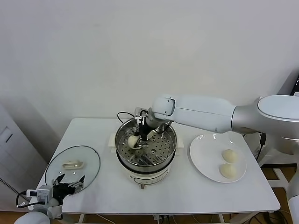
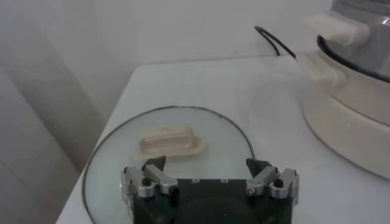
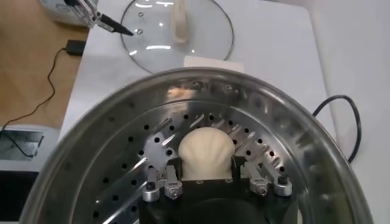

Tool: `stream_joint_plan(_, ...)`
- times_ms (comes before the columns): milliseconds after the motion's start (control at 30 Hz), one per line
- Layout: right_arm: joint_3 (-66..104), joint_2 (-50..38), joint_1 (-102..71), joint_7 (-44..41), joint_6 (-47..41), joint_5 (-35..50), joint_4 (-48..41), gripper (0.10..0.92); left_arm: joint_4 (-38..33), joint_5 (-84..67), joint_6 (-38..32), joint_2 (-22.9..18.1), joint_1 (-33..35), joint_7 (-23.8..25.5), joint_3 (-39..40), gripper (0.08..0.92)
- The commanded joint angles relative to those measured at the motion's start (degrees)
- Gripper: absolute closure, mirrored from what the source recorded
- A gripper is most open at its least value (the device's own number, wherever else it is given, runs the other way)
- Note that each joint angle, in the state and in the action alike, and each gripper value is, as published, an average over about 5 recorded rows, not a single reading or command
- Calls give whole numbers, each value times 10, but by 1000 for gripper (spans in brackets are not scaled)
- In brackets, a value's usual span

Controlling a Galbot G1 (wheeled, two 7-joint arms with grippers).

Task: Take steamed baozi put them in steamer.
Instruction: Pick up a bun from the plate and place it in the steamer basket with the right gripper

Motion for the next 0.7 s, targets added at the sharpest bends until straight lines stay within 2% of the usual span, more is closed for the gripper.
stream_joint_plan(33,6,10,-19,15,2,-9,-4,480,0,0,0,0,1,0,0,177)
stream_joint_plan(167,9,10,-16,15,4,-9,-7,412,-1,0,-2,-1,3,0,-1,177)
stream_joint_plan(267,11,5,-6,8,4,-9,-5,327,-1,0,-3,-1,5,1,-1,177)
stream_joint_plan(433,4,-36,42,-46,8,-7,10,217,-4,-1,-4,0,8,1,-4,177)
stream_joint_plan(700,-79,-195,187,-200,52,-38,60,203,-6,-2,-5,4,8,2,-5,177)
